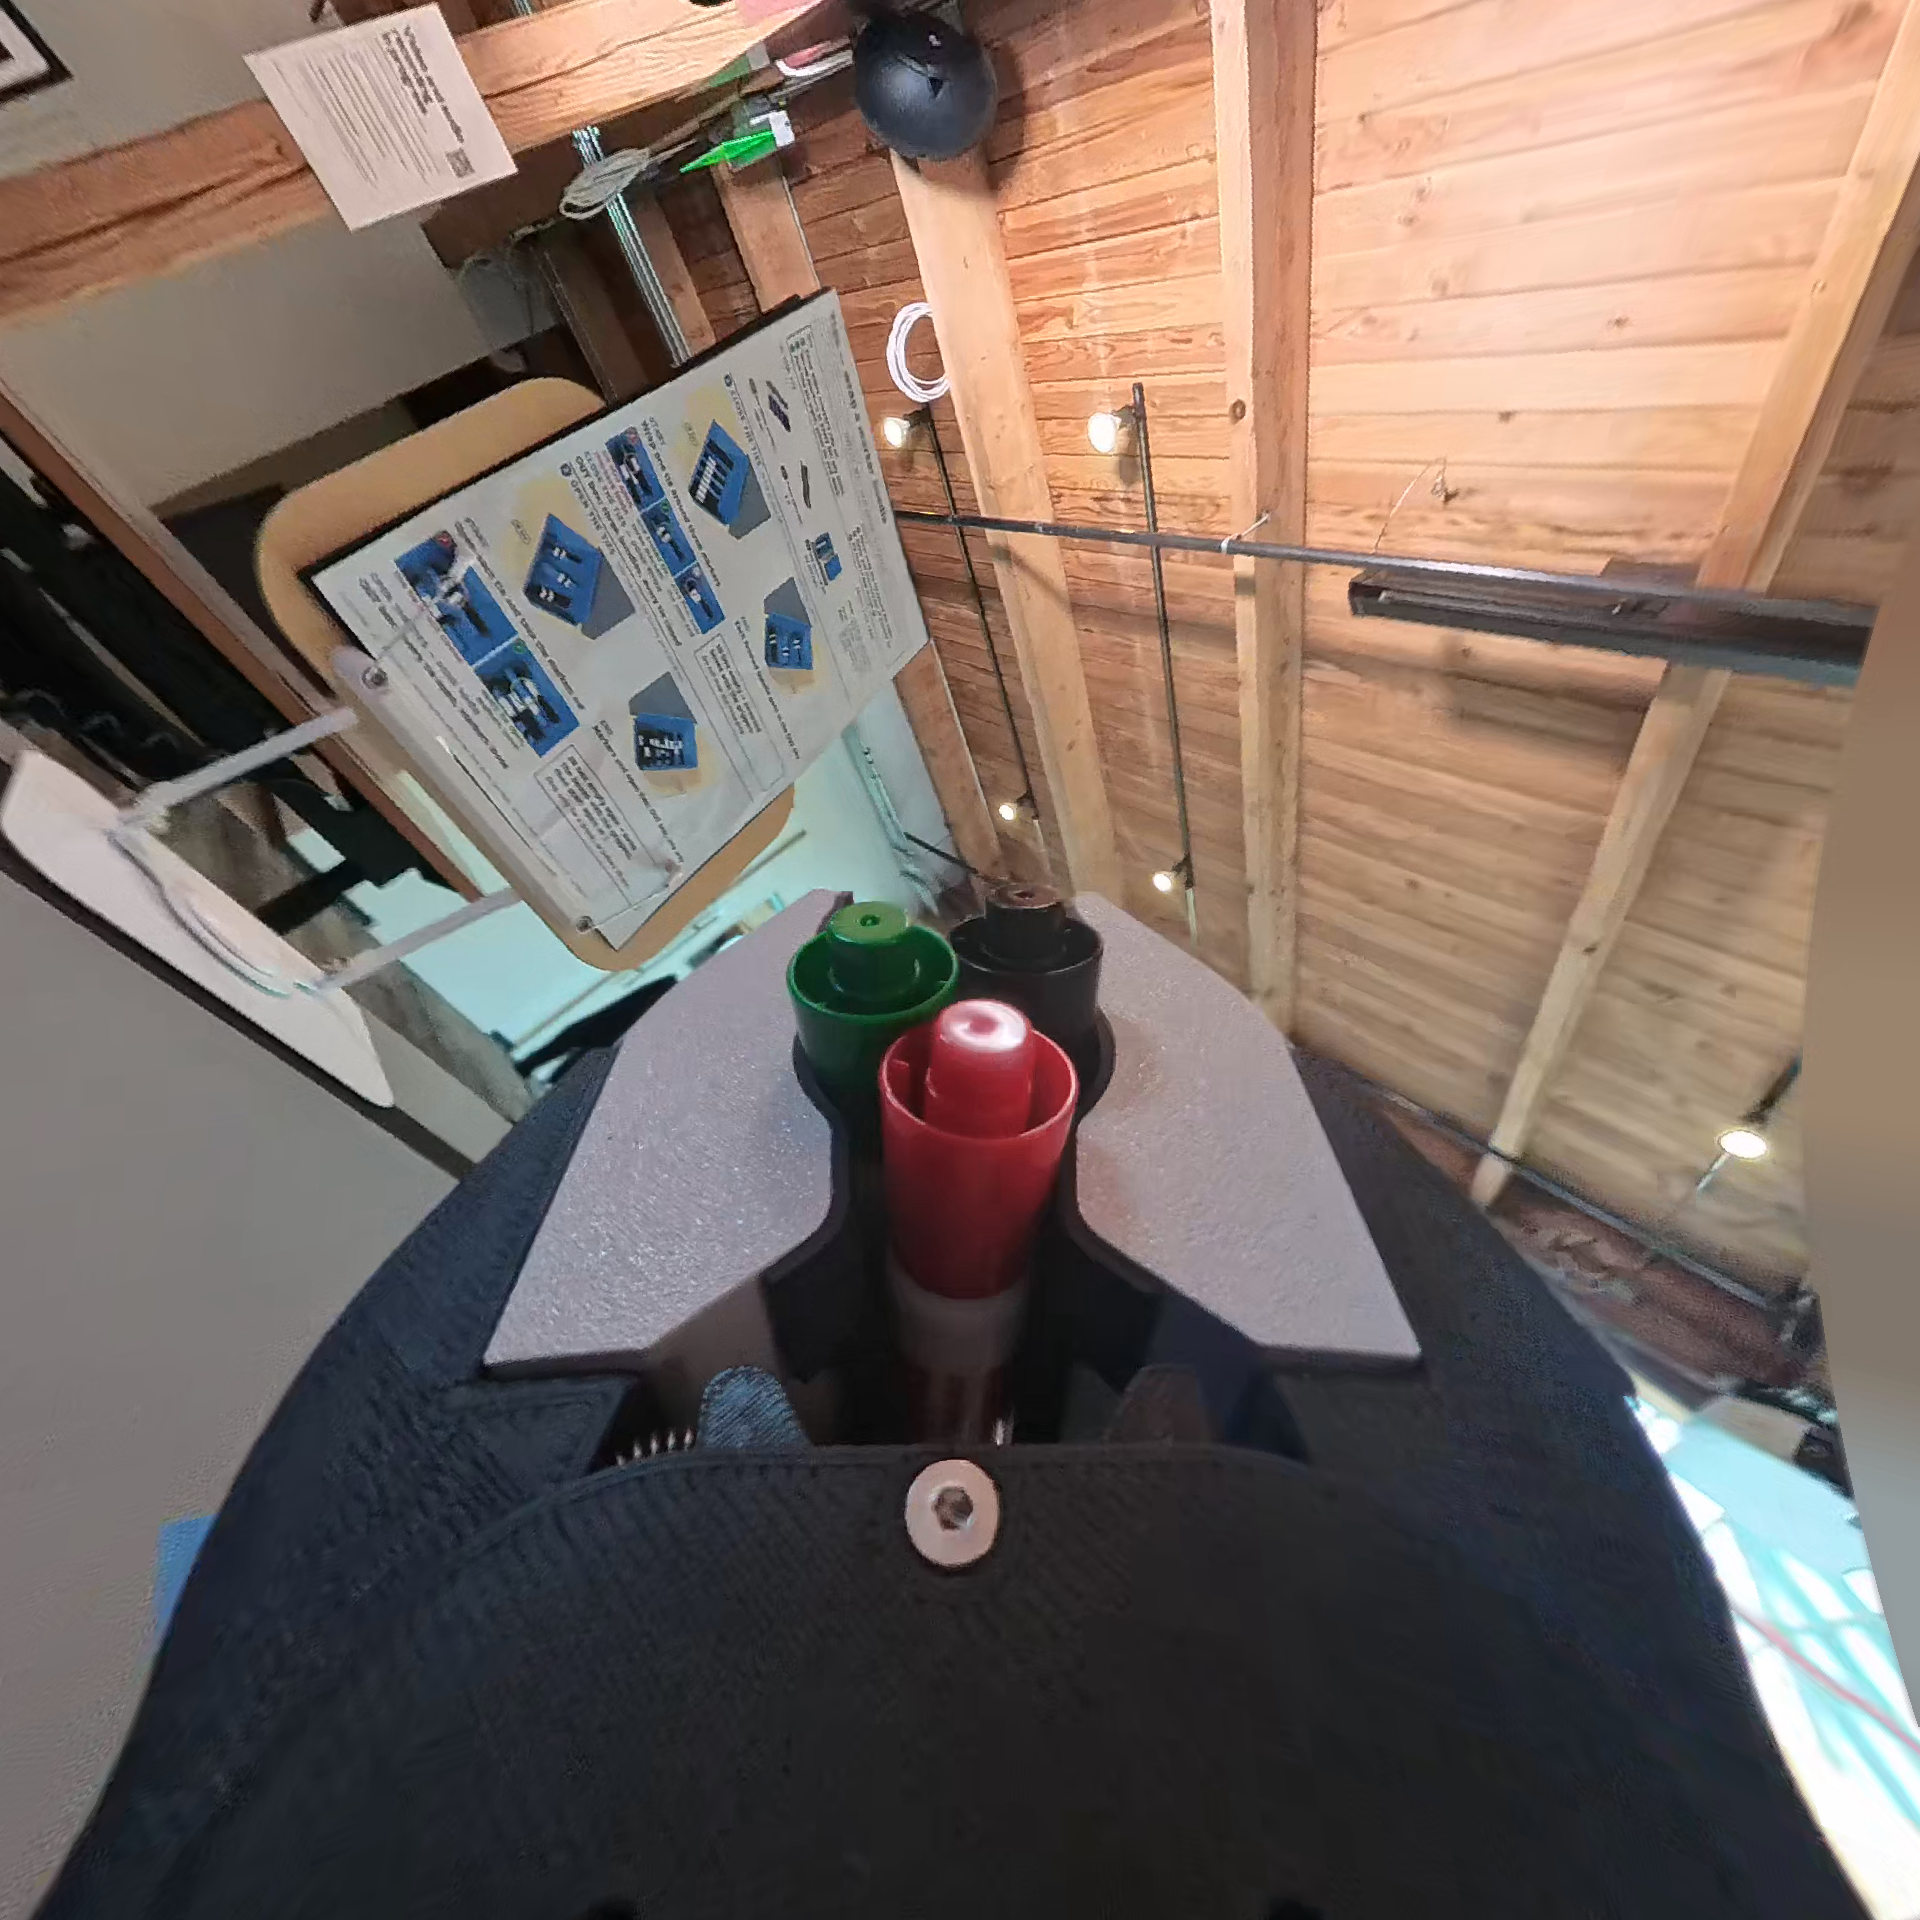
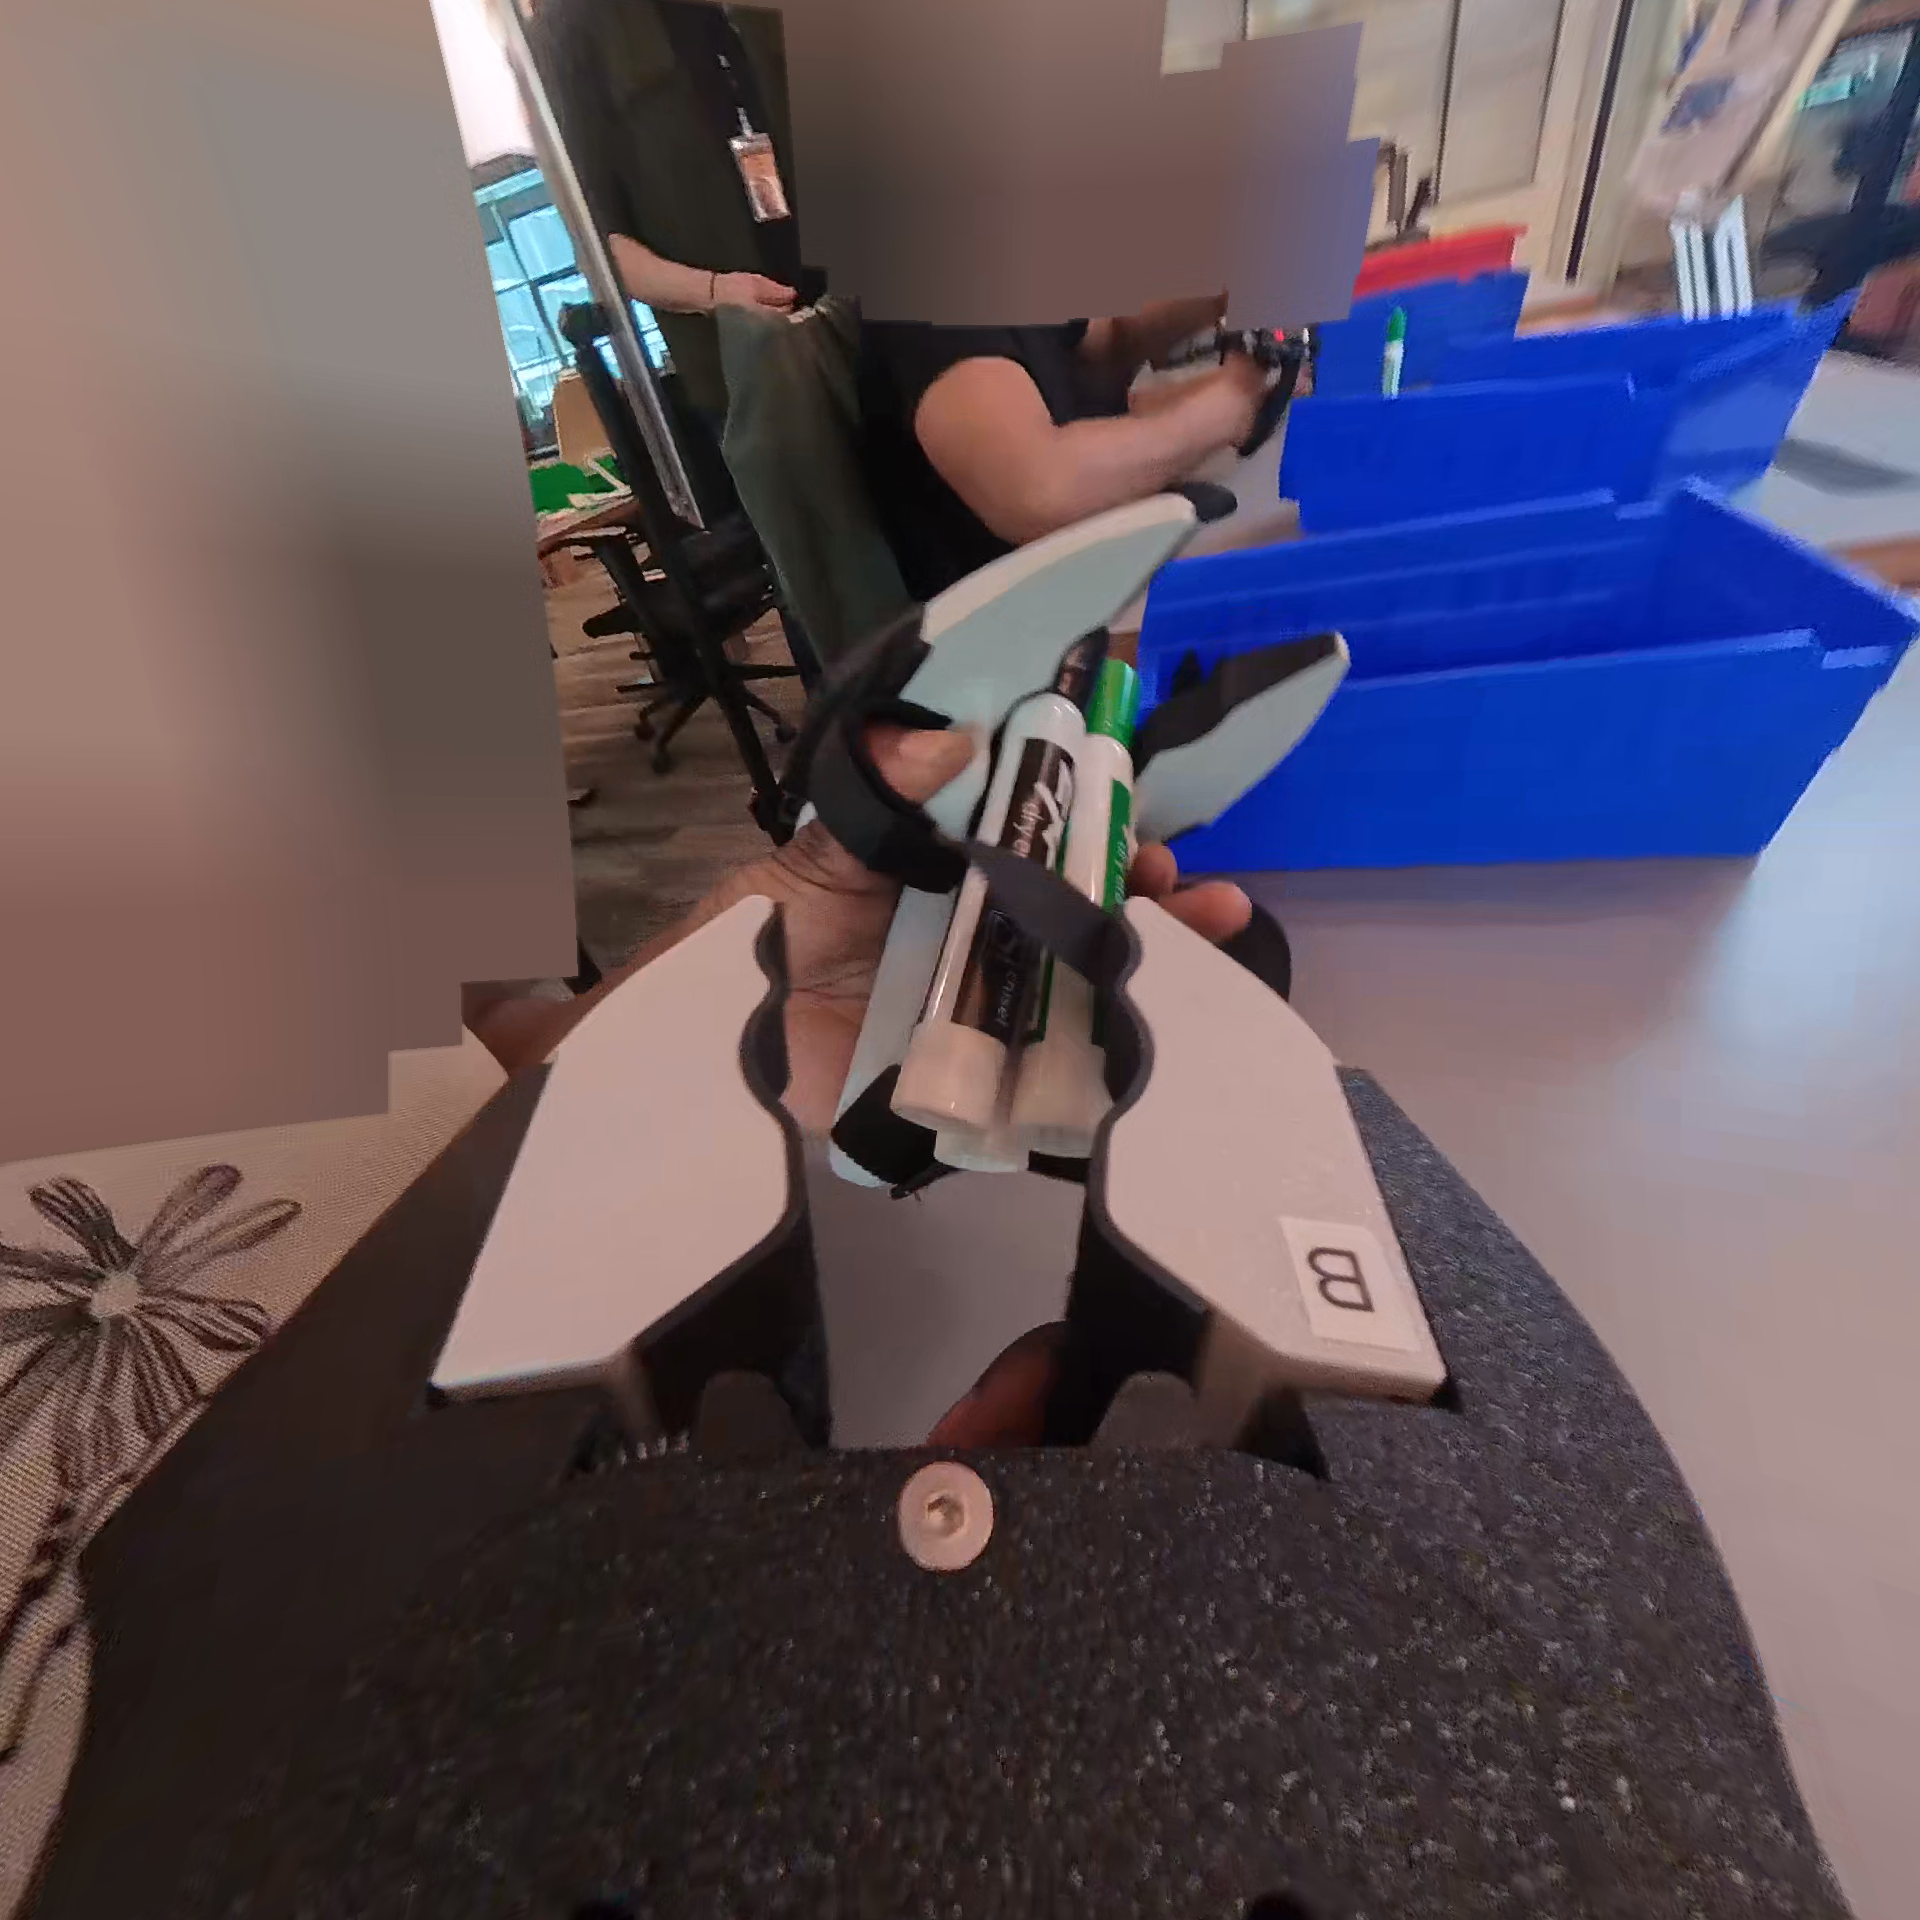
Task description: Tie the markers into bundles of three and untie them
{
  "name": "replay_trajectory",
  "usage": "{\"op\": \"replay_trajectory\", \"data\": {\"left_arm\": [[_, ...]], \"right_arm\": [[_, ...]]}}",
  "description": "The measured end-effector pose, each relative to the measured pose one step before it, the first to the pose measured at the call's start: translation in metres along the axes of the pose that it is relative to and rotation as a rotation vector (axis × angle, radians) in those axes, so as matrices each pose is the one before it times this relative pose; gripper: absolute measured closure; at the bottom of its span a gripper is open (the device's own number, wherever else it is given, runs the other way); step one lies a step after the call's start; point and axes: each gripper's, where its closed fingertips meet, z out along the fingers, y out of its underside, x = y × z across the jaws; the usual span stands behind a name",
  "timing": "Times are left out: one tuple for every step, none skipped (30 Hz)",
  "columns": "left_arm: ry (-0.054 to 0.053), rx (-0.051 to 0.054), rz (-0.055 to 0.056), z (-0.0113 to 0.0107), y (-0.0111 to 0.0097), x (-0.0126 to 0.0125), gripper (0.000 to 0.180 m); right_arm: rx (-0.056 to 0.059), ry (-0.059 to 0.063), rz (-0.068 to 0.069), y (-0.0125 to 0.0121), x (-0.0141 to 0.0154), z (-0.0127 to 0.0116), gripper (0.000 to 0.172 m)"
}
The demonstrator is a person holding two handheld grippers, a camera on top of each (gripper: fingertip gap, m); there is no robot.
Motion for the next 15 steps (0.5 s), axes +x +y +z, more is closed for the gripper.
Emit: {"op": "replay_trajectory", "data": {"left_arm": [[0.0124, 0.0057, -0.0410, 0.00002, -0.00029, -0.00006, 0.143], [0.0165, 0.0118, -0.0339, -0.00009, -0.00130, 0.00102, 0.143], [0.0127, 0.0116, -0.0252, -0.00027, -0.00155, 0.00077, 0.143], [0.0198, 0.0064, -0.0170, 0.00009, -0.00129, 0.00171, 0.143], [0.0183, 0.0103, -0.0125, -0.00017, -0.00206, 0.00172, 0.143], [0.0263, 0.0196, -0.0121, -0.00037, -0.00313, 0.00274, 0.143], [0.0253, 0.0203, -0.0159, -0.00053, -0.00342, 0.00248, 0.143], [0.0157, 0.0130, -0.0144, -0.00058, -0.00258, 0.00084, 0.143], [0.0064, 0.0086, -0.0033, -0.00086, -0.00158, -0.00029, 0.143], [0.0136, 0.0103, 0.0008, -0.00088, -0.00130, 0.00048, 0.143], [-0.0019, 0.0019, -0.0067, -0.00065, -0.00019, -0.00177, 0.143], [0.0007, 0.0042, -0.0097, -0.00087, -0.00035, -0.00167, 0.143], [-0.0023, 0.0017, -0.0101, -0.00095, 0.00016, -0.00225, 0.143], [-0.0049, 0.0017, -0.0086, -0.00111, 0.00066, -0.00242, 0.143], [-0.0003, 0.0054, -0.0161, -0.00114, 0.00033, -0.00198, 0.143]], "right_arm": [[0.0121, -0.0044, -0.0471, -0.00167, -0.00303, 0.00011, 0.104], [0.0092, 0.0008, -0.0345, -0.00130, -0.00159, -0.00010, 0.097], [0.0065, -0.0042, -0.0231, -0.00068, -0.00139, -0.00030, 0.091], [0.0164, -0.0039, -0.0169, -0.00138, -0.00128, -0.00104, 0.085], [0.0266, 0.0151, -0.0077, -0.00218, 0.00130, -0.00202, 0.083], [0.0264, 0.0238, -0.0032, -0.00110, 0.00274, -0.00260, 0.080], [0.0218, 0.0415, -0.0009, 0.00070, 0.00500, -0.00276, 0.076], [0.0204, 0.0407, 0.0055, 0.00242, 0.00456, -0.00273, 0.075], [0.0166, 0.0341, 0.0204, 0.00426, 0.00354, -0.00145, 0.073], [0.0036, 0.0290, 0.0310, 0.00690, 0.00326, -0.00040, 0.069], [0.0014, 0.0168, 0.0355, 0.00725, 0.00198, -0.00045, 0.066], [0.0176, 0.0130, 0.0429, 0.00490, 0.00194, -0.00127, 0.067], [0.0321, 0.0156, 0.0492, 0.00230, 0.00271, -0.00190, 0.069], [0.0266, 0.0070, 0.0422, 0.00208, 0.00167, -0.00192, 0.070], [0.0063, 0.0238, 0.0285, 0.00337, 0.00382, -0.00148, 0.072]]}}
